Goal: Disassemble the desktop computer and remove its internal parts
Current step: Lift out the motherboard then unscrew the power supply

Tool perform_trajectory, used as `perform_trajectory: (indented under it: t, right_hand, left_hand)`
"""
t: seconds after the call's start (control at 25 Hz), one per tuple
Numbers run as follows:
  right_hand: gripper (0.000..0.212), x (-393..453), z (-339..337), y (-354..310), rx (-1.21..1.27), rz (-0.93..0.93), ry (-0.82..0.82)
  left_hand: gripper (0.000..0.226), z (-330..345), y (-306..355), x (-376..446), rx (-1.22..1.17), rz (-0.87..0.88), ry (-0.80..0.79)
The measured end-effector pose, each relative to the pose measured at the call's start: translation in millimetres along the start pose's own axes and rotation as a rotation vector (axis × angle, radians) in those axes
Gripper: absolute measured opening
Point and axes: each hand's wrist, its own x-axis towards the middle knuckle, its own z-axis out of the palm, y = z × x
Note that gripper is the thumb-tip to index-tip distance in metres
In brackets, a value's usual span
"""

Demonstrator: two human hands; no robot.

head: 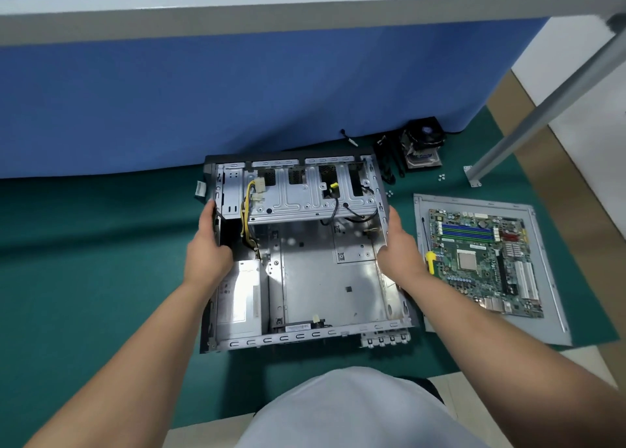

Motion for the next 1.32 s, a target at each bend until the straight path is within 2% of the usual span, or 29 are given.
perform_trajectory:
  t: [0.24,0.4,0.52,0.56,0.64,0.72,0.84,0.92,1.08,1.2,1.32]
  right_hand:
    - [0.09,-8,-9,22,-0.013,-0.018,-0.001]
    - [0.091,-4,-16,25,-0.002,-0.06,-0.104]
    - [0.088,0,-33,38,0.09,-0.061,-0.345]
    - [0.082,0,-38,48,0.139,-0.06,-0.34]
    - [0.065,0,-42,75,0.168,-0.027,-0.146]
    - [0.052,8,-41,101,0.019,0.085,0.018]
    - [0.052,25,-27,122,-0.134,0.296,-0.03]
    - [0.057,31,-14,127,-0.177,0.351,-0.043]
    - [0.059,40,3,138,-0.317,0.36,0.011]
    - [0.053,47,5,142,-0.404,0.356,0.011]
    - [0.041,50,-1,144,-0.367,0.348,-0.029]
  left_hand:
    - [0.093,15,-9,-28,-0.014,0.003,0.018]
    - [0.091,19,-9,-30,-0.053,0.02,0.013]
    - [0.085,25,-8,-36,0.306,0.141,0.103]
    - [0.08,28,-8,-39,0.416,0.234,0.143]
    - [0.068,35,-7,-45,0.551,0.408,0.144]
    - [0.059,40,-7,-48,0.66,0.48,0.114]
    - [0.056,43,-8,-47,0.706,0.472,0.132]
    - [0.056,46,-10,-45,0.728,0.467,0.152]
    - [0.056,49,-8,-44,0.748,0.471,0.168]
    - [0.056,51,-9,-44,0.764,0.47,0.18]
    - [0.056,51,-10,-44,0.761,0.479,0.188]
